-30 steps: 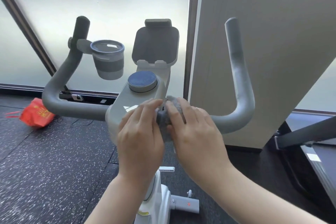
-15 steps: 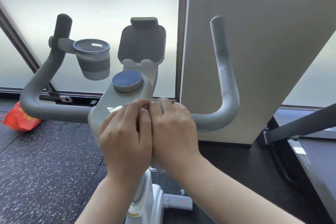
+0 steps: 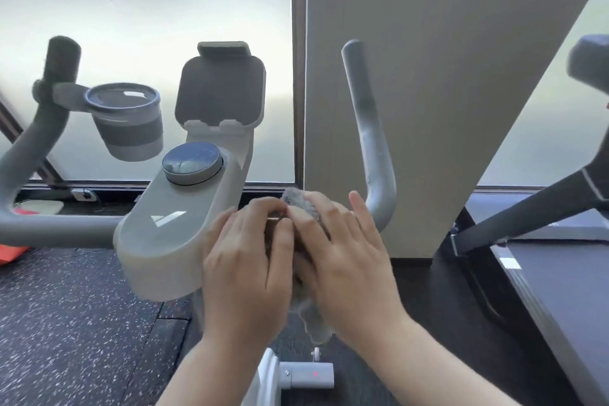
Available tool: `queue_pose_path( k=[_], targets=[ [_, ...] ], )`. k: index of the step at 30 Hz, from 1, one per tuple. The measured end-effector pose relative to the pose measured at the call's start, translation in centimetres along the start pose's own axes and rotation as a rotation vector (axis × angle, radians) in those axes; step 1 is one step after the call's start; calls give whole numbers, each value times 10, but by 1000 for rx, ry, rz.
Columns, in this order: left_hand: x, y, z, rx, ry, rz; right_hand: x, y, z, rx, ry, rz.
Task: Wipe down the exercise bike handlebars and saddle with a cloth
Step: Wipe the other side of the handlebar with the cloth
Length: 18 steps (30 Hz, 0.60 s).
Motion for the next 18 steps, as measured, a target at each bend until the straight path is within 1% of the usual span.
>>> queue_pose_path(
  k=[2,3,5,6,7,8,9,11,12,13,14,16,17,18],
  targets=[
    [-1,-5,-1,14,-21,34,-28,9,-6,-9,110,40],
    [-2,-8,-1,21,-15,40,-33,11,-9,-53,113,102],
    [-7,-14,-1,7,14,24,-23,7,-13,-199,6,186],
    [-10,-16,0,-12,28,15,-14,1,-16,-262,-71,195],
    [-12,-17,0,-35,37,8,-9,-4,-19,-300,-97,196],
    [-14,-18,1,-55,42,2,-8,-5,-22,-298,-37,198],
    [-16,-19,2,-65,45,1,-15,-2,-22,-250,82,193],
    [-18,-22,3,-64,52,12,-45,11,-19,-100,294,183],
    [-18,-24,4,-65,62,29,-60,19,-16,-42,329,220],
    [-18,-25,4,-72,74,53,-68,24,-14,-6,306,286],
    [-18,-27,5,-86,92,73,-66,26,-13,-9,238,357],
    [-21,-30,5,-116,132,69,-46,22,-15,-97,81,423],
    [-24,-32,5,-124,153,54,-36,19,-18,-142,32,409],
    [-28,-34,6,-127,170,39,-29,18,-21,-167,31,393]
  ],
)
Point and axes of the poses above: each hand's wrist, its own z-axis towards the middle knuckle, its own y-axis out of the back of the hand, x = y × z, the point moved 4 cm from there along z, towards the middle knuckle, and after that the axes turned 13 degrees about y, right-handed, at the moved point
